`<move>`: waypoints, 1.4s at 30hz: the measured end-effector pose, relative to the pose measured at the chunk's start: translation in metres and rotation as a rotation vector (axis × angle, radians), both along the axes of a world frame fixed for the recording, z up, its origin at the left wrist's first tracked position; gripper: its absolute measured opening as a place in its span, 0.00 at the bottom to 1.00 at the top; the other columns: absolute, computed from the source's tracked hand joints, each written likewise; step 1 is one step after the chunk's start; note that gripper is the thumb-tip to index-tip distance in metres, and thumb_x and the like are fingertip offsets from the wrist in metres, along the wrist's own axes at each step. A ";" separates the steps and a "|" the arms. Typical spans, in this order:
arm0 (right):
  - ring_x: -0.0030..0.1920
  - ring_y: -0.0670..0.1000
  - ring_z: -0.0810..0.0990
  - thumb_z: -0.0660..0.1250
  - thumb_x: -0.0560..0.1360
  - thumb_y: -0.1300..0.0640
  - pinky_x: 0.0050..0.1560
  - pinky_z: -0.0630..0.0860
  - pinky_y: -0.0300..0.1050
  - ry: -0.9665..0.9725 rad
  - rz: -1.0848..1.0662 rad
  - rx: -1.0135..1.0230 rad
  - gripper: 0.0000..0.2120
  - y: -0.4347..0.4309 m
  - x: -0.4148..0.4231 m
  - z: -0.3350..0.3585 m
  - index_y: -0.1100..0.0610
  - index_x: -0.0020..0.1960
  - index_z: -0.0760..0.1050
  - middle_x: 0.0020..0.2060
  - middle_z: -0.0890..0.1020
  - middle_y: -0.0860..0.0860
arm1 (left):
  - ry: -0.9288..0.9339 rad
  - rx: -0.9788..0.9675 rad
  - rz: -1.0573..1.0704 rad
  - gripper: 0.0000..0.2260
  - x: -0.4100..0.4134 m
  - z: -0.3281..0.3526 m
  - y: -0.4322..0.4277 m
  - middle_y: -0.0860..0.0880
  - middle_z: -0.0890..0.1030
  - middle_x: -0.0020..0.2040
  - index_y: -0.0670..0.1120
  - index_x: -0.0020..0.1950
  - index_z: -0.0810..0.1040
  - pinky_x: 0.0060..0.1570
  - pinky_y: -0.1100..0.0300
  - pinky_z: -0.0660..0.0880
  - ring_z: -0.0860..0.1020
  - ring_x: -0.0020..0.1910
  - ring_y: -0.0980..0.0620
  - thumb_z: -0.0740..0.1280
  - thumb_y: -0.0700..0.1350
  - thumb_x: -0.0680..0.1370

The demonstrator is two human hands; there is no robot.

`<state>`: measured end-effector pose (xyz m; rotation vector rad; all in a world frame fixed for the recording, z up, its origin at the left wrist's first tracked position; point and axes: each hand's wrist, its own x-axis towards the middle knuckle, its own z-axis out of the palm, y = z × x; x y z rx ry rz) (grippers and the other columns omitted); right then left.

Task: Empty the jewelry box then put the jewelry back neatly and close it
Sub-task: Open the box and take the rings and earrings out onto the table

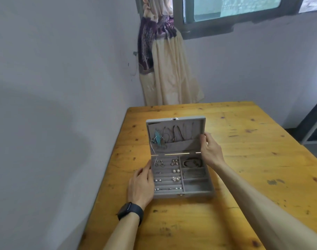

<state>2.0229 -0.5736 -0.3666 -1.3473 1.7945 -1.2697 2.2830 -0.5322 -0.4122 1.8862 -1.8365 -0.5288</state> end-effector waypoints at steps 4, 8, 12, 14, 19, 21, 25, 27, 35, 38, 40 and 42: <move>0.50 0.50 0.76 0.53 0.85 0.50 0.43 0.64 0.42 0.003 -0.015 -0.012 0.15 -0.006 -0.001 -0.007 0.49 0.66 0.73 0.51 0.80 0.47 | -0.004 0.005 0.010 0.20 -0.001 -0.004 0.001 0.50 0.69 0.75 0.64 0.77 0.63 0.71 0.48 0.65 0.67 0.73 0.46 0.49 0.57 0.84; 0.50 0.51 0.76 0.54 0.85 0.51 0.46 0.66 0.44 -0.003 -0.030 -0.002 0.14 -0.009 0.003 -0.015 0.49 0.66 0.74 0.50 0.79 0.48 | 0.003 0.005 0.007 0.20 0.002 -0.008 -0.002 0.51 0.68 0.76 0.63 0.76 0.63 0.72 0.49 0.64 0.66 0.74 0.47 0.49 0.58 0.84; 0.48 0.52 0.76 0.53 0.85 0.52 0.45 0.67 0.45 0.021 -0.021 -0.013 0.13 -0.010 0.004 -0.017 0.50 0.63 0.75 0.47 0.80 0.49 | 0.027 0.001 0.014 0.19 0.004 -0.012 -0.002 0.51 0.69 0.75 0.64 0.76 0.64 0.71 0.50 0.64 0.67 0.73 0.47 0.50 0.58 0.84; 0.48 0.52 0.76 0.53 0.85 0.53 0.45 0.66 0.46 0.049 -0.005 0.000 0.13 -0.008 0.003 -0.020 0.50 0.62 0.75 0.47 0.80 0.49 | 0.032 0.005 0.017 0.19 0.003 -0.012 -0.001 0.51 0.69 0.75 0.63 0.76 0.64 0.72 0.50 0.63 0.65 0.74 0.48 0.50 0.57 0.84; 0.46 0.53 0.74 0.54 0.85 0.54 0.44 0.64 0.45 0.109 -0.016 0.073 0.14 -0.007 0.002 -0.024 0.51 0.58 0.78 0.44 0.79 0.50 | 0.035 -0.007 0.028 0.19 -0.001 -0.010 0.000 0.51 0.69 0.75 0.63 0.76 0.64 0.71 0.51 0.63 0.64 0.74 0.49 0.51 0.56 0.85; 0.45 0.54 0.74 0.54 0.84 0.53 0.44 0.64 0.45 0.117 -0.047 0.092 0.14 -0.009 0.002 -0.025 0.53 0.55 0.79 0.43 0.80 0.51 | 0.033 -0.006 0.039 0.19 -0.001 -0.009 0.001 0.51 0.69 0.75 0.64 0.76 0.64 0.71 0.51 0.63 0.64 0.74 0.48 0.51 0.56 0.85; 0.44 0.55 0.75 0.54 0.84 0.52 0.43 0.65 0.46 0.143 -0.078 0.114 0.15 -0.013 0.003 -0.025 0.55 0.51 0.79 0.42 0.81 0.53 | 0.019 0.001 0.059 0.19 -0.005 -0.006 0.002 0.50 0.69 0.75 0.64 0.76 0.63 0.70 0.51 0.64 0.65 0.74 0.47 0.50 0.56 0.85; 0.44 0.57 0.76 0.54 0.84 0.52 0.43 0.66 0.47 0.137 -0.079 0.127 0.17 -0.013 0.003 -0.025 0.58 0.51 0.79 0.41 0.80 0.53 | 0.015 0.002 0.072 0.19 -0.009 -0.001 0.003 0.49 0.69 0.75 0.63 0.76 0.63 0.70 0.51 0.64 0.65 0.74 0.47 0.50 0.55 0.85; 0.61 0.55 0.78 0.55 0.84 0.45 0.57 0.71 0.48 0.083 0.001 0.136 0.18 -0.002 -0.004 -0.033 0.50 0.65 0.77 0.60 0.81 0.52 | 0.021 -0.011 0.082 0.17 -0.012 0.015 0.000 0.50 0.78 0.64 0.57 0.73 0.69 0.66 0.48 0.70 0.72 0.67 0.47 0.55 0.53 0.84; 0.62 0.54 0.77 0.56 0.84 0.48 0.58 0.71 0.47 0.074 0.023 0.128 0.16 0.002 -0.004 -0.035 0.48 0.66 0.76 0.61 0.81 0.51 | 0.259 -0.021 0.114 0.15 -0.008 0.026 -0.021 0.52 0.79 0.58 0.57 0.67 0.70 0.54 0.52 0.77 0.78 0.56 0.51 0.60 0.59 0.81; 0.60 0.53 0.77 0.57 0.84 0.50 0.55 0.69 0.45 0.069 0.025 0.127 0.15 0.005 -0.003 -0.034 0.48 0.67 0.75 0.61 0.81 0.51 | 0.398 -0.018 0.133 0.19 -0.009 0.039 -0.040 0.54 0.77 0.61 0.54 0.70 0.69 0.53 0.56 0.73 0.76 0.57 0.53 0.63 0.58 0.80; 0.58 0.52 0.77 0.57 0.84 0.51 0.53 0.67 0.43 0.058 0.018 0.126 0.15 0.005 -0.002 -0.034 0.49 0.68 0.74 0.60 0.81 0.50 | 0.454 -0.018 0.121 0.23 -0.011 0.052 -0.057 0.54 0.76 0.63 0.52 0.73 0.68 0.55 0.58 0.70 0.74 0.60 0.54 0.65 0.56 0.80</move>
